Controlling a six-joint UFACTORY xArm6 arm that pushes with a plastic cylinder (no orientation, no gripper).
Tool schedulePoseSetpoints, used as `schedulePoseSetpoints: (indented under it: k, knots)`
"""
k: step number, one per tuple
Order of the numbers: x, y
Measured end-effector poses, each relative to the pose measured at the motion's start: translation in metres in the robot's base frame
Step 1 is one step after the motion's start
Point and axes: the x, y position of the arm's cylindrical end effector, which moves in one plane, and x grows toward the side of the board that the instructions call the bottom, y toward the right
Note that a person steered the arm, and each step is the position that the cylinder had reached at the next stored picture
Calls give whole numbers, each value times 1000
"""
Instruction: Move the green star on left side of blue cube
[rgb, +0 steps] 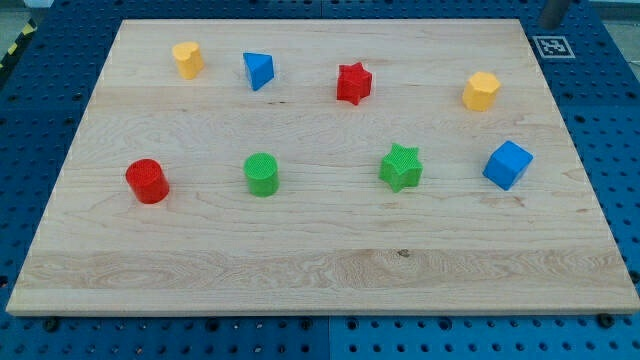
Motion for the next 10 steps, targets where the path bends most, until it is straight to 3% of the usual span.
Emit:
schedulePoseSetpoints:
  k: [2, 3, 4, 7, 8, 10]
  knots:
    - [3, -21]
    - [44, -55]
    - [61, -126]
    - [74, -140]
    - [125, -168]
    - [212, -295]
